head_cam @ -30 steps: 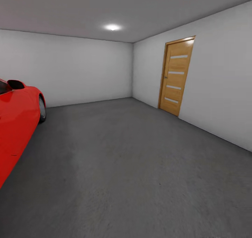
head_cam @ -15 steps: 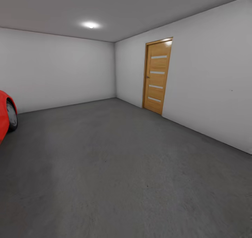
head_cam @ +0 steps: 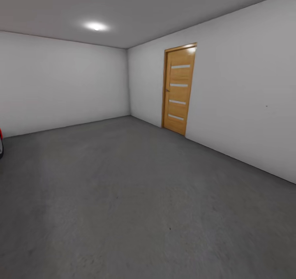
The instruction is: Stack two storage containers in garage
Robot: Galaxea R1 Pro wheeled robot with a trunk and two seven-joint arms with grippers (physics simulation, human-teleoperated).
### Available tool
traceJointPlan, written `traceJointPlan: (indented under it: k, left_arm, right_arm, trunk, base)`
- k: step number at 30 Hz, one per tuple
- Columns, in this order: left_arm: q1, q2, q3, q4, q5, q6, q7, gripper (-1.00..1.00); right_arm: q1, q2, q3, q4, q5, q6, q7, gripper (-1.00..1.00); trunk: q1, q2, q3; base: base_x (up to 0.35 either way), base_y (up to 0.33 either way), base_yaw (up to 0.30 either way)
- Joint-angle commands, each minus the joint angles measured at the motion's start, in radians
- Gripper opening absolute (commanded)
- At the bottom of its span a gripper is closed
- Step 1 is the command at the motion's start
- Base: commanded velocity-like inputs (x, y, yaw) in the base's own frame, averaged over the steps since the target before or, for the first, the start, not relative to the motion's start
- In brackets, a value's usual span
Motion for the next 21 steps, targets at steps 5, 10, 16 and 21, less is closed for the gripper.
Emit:
traceJointPlan:
  k: [5, 10, 16, 21]
  left_arm:
    - [0.0, 0.0, 0.0, -0.002, 0.011, -0.004, 0.001, 1.0]
    - [0.0, 0.0, 0.001, -0.001, 0.012, -0.009, 0.0, 1.0]
    - [0.0, 0.0, 0.008, -0.001, 0.015, -0.013, 0.0, 1.0]
    - [0.0, 0.001, 0.039, -0.001, 0.03, -0.013, -0.001, 1.0]
  right_arm:
    - [0.0, -0.001, -0.001, 0.001, -0.001, -0.01, -0.001, 1.0]
    - [0.0, -0.008, 0.001, -0.002, 0.006, -0.009, 0.0, 1.0]
    - [0.0, -0.003, 0.002, -0.003, 0.008, -0.013, -0.001, 1.0]
    - [0.0, 0.0, 0.002, -0.003, 0.007, -0.015, -0.001, 1.0]
  trunk:
    - [0.001, 0.0, -0.001]
    - [0.001, 0.0, -0.001]
    - [0.001, 0.0, -0.001]
    - [0.001, 0.0, -0.001]
  base:
    - [0.323, 0.0, 0.0]
    - [0.323, 0.0, 0.0]
    - [0.323, 0.0, 0.0]
    - [0.323, 0.0, 0.0]
